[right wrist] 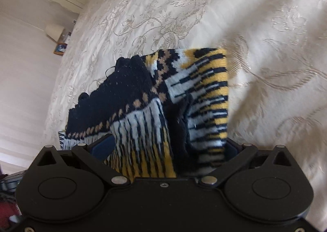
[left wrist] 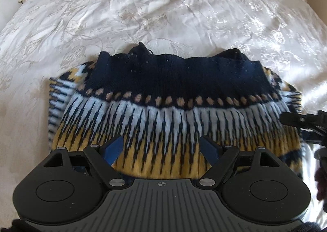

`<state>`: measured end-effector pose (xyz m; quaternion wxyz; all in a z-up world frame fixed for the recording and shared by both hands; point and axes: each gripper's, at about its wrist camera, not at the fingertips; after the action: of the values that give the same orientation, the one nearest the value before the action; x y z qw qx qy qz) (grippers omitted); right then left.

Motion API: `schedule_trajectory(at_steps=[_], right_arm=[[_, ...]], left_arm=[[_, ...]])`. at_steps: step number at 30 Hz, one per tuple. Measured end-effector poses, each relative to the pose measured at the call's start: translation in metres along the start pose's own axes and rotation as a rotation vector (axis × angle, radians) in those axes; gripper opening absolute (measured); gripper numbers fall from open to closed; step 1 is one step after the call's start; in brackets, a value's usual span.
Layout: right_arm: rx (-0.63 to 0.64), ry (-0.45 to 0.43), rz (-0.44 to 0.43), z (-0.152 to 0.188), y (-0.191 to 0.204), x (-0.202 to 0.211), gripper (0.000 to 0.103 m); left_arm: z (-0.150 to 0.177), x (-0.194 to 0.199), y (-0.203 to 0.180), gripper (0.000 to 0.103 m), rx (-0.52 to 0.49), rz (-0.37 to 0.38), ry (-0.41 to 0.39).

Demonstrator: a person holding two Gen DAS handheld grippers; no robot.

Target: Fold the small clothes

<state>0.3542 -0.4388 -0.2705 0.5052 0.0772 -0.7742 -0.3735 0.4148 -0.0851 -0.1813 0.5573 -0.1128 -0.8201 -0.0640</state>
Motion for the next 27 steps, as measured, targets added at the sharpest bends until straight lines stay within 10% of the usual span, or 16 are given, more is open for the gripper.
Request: schedule_trajectory(at_steps=[8,13,27], right_arm=[[-0.003,-0.007,-0.024,0.000,-0.005,0.001,0.103],[0.008,-0.013,-0.015,0.001,-0.003,0.000,0.103],[-0.002,-0.044,-0.043,0.006,-0.005,0.000,0.103]], left_arm=[[-0.020,-0.039,-0.007,0.081,-0.056,0.000,0.052],[-0.021,-0.067,-0.007,0.103,-0.055,-0.008,0.098],[-0.020,-0.076,-0.003,0.103,-0.041,0.014,0.102]])
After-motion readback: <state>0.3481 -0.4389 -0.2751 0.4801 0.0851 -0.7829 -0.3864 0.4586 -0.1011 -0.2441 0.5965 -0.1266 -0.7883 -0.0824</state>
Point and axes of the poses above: each gripper's, at about its wrist camera, not at the fingertips, and x roughly against the way its jaws point, y to its left, z to its underside, and after that the axes turned 3 degrees about z, right-handed
